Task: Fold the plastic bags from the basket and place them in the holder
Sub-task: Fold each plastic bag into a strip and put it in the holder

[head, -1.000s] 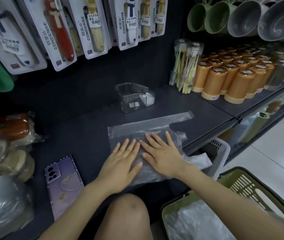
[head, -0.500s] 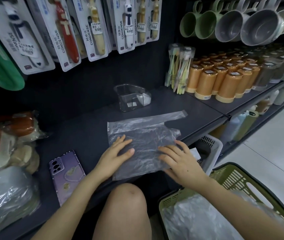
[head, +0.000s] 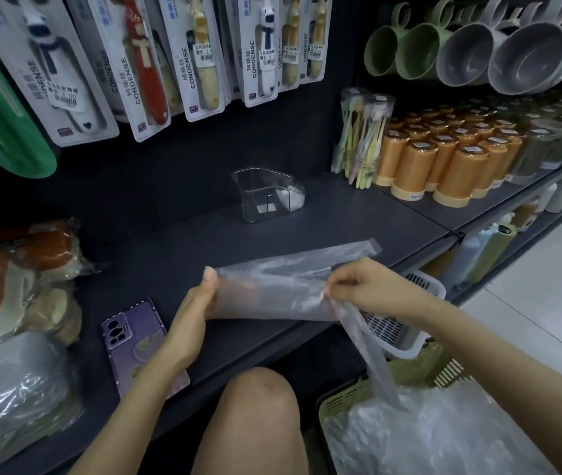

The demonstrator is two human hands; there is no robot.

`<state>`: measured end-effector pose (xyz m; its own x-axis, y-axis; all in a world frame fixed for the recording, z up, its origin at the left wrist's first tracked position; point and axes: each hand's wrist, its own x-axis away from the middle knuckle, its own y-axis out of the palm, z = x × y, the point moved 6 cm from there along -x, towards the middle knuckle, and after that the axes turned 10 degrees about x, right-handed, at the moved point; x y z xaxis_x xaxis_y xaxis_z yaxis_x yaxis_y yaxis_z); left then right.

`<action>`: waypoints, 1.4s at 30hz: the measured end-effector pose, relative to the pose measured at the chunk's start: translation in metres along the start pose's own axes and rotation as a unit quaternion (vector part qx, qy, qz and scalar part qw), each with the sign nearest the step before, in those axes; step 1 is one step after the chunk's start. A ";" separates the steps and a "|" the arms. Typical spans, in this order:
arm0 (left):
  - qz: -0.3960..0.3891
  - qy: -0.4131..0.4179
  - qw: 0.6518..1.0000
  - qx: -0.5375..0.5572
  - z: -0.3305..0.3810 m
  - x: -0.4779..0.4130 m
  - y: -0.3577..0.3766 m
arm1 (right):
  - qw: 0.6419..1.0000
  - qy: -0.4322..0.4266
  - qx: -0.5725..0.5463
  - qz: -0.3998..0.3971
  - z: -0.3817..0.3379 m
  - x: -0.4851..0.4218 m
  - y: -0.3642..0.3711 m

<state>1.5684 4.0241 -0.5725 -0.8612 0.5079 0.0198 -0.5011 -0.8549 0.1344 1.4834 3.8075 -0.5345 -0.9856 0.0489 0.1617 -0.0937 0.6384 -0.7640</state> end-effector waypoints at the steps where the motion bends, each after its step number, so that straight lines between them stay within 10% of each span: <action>1: 0.016 -0.002 1.000 0.002 -0.003 -0.002 -0.003 | 1.000 0.014 -0.014 -0.015 -0.002 -0.008 -0.004; 14: 0.242 0.028 0.957 -0.156 -0.025 -0.013 -0.035 | 0.973 0.119 -0.003 -0.197 0.000 -0.078 -0.006; 19: 0.256 0.038 0.945 -0.200 -0.029 -0.016 -0.038 | 0.956 0.075 0.157 -0.237 -0.011 -0.094 -0.014; 25: 0.255 0.020 0.941 -0.222 -0.029 -0.020 -0.038 | 0.934 0.091 0.283 -0.196 -0.015 -0.116 -0.003; 36: 0.242 -0.041 0.949 -0.198 -0.020 -0.019 -0.037 | 0.987 0.066 0.127 -0.077 0.006 -0.136 0.020; 42: 0.257 0.142 0.791 -0.537 0.017 -0.010 -0.024 | 0.993 0.059 0.083 -0.059 0.009 -0.140 0.022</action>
<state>1.5903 4.0412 -0.5589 -0.8830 0.1506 -0.4446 0.2684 -0.6150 -0.7414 1.6179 3.8074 -0.5796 -0.9438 0.0775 0.3213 -0.2394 0.5100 -0.8262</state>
